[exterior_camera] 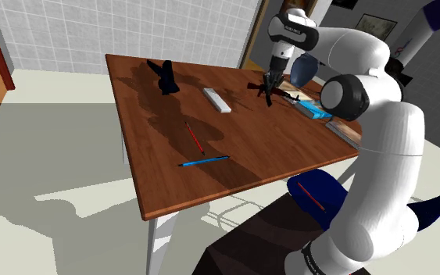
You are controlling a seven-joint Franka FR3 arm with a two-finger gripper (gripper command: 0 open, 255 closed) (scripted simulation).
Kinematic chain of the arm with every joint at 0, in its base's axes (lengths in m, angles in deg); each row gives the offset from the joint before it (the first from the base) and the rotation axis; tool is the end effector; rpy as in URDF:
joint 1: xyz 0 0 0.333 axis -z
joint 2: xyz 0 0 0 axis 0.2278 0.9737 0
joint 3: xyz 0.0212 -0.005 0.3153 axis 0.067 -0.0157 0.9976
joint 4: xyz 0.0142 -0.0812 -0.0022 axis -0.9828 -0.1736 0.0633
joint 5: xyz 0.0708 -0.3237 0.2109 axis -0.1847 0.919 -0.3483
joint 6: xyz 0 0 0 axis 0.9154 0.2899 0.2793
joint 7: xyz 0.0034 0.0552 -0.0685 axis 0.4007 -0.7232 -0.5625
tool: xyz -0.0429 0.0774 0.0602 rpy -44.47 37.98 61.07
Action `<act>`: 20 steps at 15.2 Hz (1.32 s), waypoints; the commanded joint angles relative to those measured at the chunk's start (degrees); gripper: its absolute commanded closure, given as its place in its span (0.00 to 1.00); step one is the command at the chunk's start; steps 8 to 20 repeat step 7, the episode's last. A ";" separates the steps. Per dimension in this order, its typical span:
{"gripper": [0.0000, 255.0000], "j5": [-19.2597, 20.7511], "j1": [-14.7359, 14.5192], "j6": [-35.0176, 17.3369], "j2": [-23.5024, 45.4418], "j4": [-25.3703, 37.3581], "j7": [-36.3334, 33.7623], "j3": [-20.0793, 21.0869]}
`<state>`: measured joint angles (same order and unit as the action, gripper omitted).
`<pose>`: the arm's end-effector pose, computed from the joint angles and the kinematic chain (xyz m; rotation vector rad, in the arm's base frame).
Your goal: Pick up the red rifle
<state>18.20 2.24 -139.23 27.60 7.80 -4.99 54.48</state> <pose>0.6310 -0.2781 0.5150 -3.1178 0.2501 0.2650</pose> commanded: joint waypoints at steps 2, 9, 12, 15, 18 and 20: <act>1.00 -0.15 0.37 2.89 0.94 3.82 0.11 0.00; 1.00 -0.43 0.93 6.49 2.63 9.13 0.20 0.06; 1.00 -0.43 0.93 6.49 2.63 9.13 0.20 0.06; 1.00 -0.43 0.93 6.49 2.63 9.13 0.20 0.06; 1.00 -0.43 0.93 6.49 2.63 9.13 0.20 0.06; 1.00 -0.43 0.93 6.49 2.63 9.13 0.20 0.06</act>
